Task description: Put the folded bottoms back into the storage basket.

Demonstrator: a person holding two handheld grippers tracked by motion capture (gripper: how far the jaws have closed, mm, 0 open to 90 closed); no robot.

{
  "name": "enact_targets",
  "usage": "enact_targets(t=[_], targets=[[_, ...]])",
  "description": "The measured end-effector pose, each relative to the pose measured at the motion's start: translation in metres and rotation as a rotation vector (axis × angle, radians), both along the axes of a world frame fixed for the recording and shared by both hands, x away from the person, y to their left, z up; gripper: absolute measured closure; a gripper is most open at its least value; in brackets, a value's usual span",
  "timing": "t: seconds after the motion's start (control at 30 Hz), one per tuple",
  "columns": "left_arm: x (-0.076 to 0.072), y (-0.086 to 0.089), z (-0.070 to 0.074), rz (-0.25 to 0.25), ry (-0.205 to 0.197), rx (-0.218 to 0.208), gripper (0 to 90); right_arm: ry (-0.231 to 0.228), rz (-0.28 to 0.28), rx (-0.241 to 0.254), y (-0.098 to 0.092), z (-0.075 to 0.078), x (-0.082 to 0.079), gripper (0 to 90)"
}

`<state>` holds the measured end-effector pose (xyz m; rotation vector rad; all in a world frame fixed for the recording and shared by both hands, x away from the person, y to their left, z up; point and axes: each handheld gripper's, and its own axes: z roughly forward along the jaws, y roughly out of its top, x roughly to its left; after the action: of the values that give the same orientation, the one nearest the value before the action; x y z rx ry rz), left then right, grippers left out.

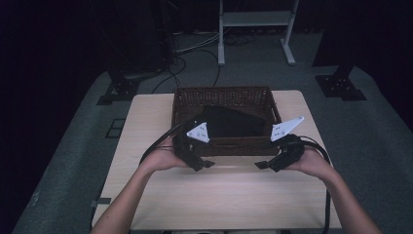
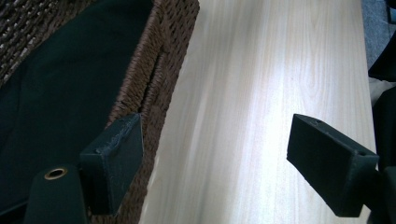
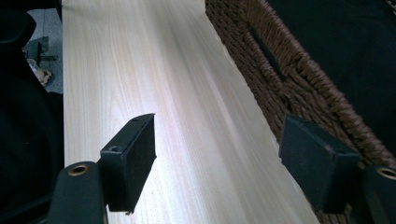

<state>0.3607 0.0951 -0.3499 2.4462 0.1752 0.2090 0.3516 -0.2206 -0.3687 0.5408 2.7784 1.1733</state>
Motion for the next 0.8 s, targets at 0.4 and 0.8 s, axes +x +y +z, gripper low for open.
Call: enact_targets(t=[0.4,0.8], targets=[[-0.009,0.002,-0.013,0.002,0.009,0.001,17.5,0.008,0.002,0.004,-0.003,-0.009,-0.009,26.2],[-0.015,0.002,-0.027,0.02,0.022,-0.016,15.9,0.026,-0.015,0.004,-0.007,-0.024,-0.016,26.1]])
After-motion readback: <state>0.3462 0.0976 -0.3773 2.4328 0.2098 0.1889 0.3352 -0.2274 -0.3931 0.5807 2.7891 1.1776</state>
